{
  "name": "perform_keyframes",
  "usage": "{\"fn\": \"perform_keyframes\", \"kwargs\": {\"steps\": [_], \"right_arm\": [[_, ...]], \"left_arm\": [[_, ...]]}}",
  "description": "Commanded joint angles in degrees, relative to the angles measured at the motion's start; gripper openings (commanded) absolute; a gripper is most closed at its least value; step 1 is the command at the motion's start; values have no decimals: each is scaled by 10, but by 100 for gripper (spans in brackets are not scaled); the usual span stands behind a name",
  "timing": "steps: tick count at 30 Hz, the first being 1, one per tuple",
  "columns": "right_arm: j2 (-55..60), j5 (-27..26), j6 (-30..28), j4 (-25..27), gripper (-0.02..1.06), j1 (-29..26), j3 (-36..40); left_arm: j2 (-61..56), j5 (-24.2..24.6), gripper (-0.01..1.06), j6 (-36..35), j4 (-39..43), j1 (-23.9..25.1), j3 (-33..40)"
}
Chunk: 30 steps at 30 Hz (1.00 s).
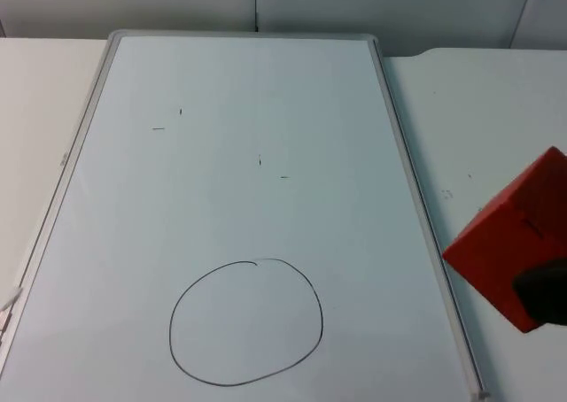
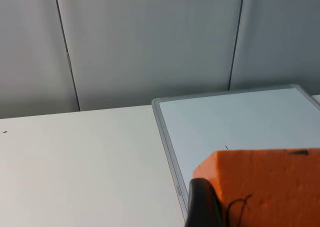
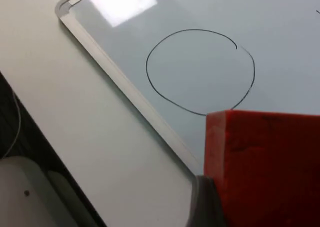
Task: Pick up one cube with the left hand and another cube with the right hand. First place the cube in the right hand at the target position, then stack the cube in the left hand on top.
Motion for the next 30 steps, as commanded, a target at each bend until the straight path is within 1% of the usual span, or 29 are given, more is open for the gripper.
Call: {"fn": "perform_keyframes", "kwargs": {"steps": [1,2,3,5,7,8,11,13,18,19,23,30], "right_arm": [[26,-13,23,-7,0,1,1],[46,-15,38,-14,0,1,1],[46,-15,38,-14,0,1,1],[91,-28,72,-28,0,1,0],[145,-41,119,-45,0,1,-6],[145,-41,119,-45,0,1,-6],[220,-63,153,-62,0,1,-32],[240,-69,153,-64,0,1,-46],[355,-111,154,-90,0,1,-113],[355,-111,154,-90,0,1,-113],[430,-125,154,-92,0,1,-150],[502,-151,154,-92,0,1,-184]], "left_arm": [[-3,-10,0,-1,2,-2,1],[-3,-10,0,-1,2,-2,1],[-3,-10,0,-1,2,-2,1],[-3,-10,0,-1,2,-2,1],[-3,-10,0,-1,2,-2,1],[-3,-10,0,-1,2,-2,1],[-3,-10,0,-1,4,-2,1],[-3,-10,0,-1,4,-2,1],[-3,-10,0,-1,4,-2,1],[-3,-10,0,-1,4,-2,1],[-3,-10,0,-1,4,-2,1],[-3,-10,0,-1,4,-2,1]]}}
